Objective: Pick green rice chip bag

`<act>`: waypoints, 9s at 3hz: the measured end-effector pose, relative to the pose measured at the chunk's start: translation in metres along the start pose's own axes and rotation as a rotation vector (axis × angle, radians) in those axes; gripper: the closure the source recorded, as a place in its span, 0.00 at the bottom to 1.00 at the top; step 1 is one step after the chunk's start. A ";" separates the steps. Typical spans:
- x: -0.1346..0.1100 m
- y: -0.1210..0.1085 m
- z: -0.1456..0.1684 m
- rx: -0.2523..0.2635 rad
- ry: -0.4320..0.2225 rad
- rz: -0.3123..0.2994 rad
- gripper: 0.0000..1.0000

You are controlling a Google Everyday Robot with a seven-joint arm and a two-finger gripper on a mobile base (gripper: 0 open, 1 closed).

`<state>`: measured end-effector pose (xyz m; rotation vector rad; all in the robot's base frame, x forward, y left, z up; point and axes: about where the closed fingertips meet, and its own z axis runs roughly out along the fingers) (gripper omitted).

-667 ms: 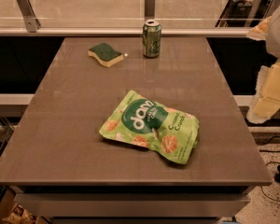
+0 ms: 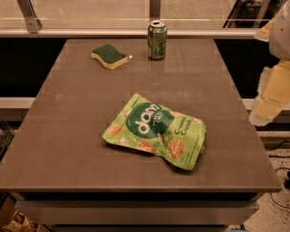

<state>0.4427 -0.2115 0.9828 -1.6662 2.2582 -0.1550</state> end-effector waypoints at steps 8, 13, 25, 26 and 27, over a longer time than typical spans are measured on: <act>-0.079 0.082 0.110 -0.202 0.089 0.107 0.00; -0.097 0.078 0.154 -0.190 0.176 0.156 0.18; -0.149 0.036 0.054 -0.022 -0.018 0.045 1.00; -0.154 0.037 0.042 0.008 -0.027 0.040 1.00; -0.154 0.037 0.042 0.008 -0.027 0.040 1.00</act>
Offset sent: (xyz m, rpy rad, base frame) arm 0.0038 0.0246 -0.0477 -0.0315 0.1334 -0.0925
